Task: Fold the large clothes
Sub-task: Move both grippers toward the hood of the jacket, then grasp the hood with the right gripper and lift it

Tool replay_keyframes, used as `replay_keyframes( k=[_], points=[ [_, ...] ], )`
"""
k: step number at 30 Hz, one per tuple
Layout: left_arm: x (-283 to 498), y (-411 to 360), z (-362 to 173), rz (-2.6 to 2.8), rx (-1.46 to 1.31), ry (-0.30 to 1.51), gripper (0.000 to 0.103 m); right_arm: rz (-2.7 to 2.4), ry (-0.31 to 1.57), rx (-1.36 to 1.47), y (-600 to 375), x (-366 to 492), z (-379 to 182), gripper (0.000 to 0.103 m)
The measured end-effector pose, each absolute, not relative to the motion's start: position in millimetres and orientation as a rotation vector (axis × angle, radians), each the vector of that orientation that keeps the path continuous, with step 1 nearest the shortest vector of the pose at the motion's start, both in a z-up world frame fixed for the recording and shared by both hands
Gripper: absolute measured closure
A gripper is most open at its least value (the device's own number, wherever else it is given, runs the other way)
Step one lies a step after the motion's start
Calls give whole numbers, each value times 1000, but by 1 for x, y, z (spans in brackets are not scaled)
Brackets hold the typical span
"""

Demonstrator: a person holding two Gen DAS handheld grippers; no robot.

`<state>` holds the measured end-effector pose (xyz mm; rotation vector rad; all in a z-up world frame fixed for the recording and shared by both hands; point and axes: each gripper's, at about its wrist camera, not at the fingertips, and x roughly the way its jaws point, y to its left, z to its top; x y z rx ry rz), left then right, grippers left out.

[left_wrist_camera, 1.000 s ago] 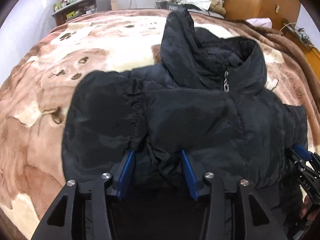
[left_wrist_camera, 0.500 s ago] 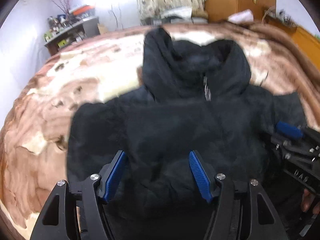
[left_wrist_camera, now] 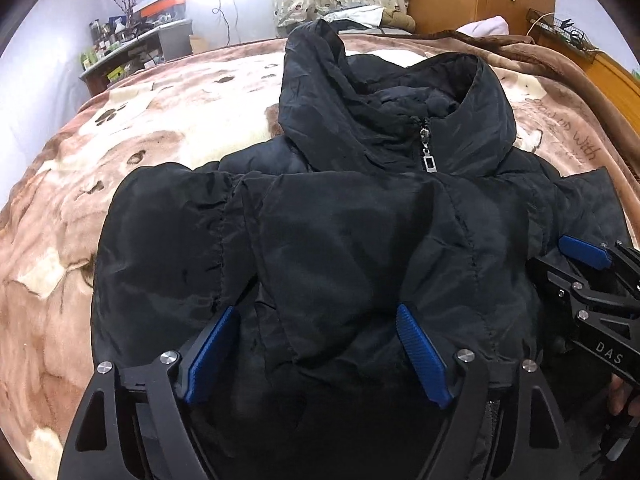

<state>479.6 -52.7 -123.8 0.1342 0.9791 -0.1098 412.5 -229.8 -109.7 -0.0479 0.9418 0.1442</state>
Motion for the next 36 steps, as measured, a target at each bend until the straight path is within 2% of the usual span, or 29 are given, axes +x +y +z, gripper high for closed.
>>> replay_keyframes(
  k=[7,13,17,23,28,31,36],
  points=[
    [485,-52,-124,-122,169,980,12,197,976,-26,-238,417,-109,45],
    [499,-30,-85,-202,63,923,12,220,918,92,-258,424,-77,44],
    [538,-15,-50,-165,-7,883,12,180,830,214,-281,451,-47,45],
    [607,-12,-27,-181,-83,926,12,88,835,149,-291,509,-29,44],
    [650,-25,-36,-157,-73,973,12,36,852,135,-298,550,-30,44],
    [676,-33,-54,-178,-101,1056,12,9,863,154,-307,564,-36,38],
    [700,-39,-80,-112,-153,1077,12,-29,947,142,-311,590,-60,38]
  ],
)
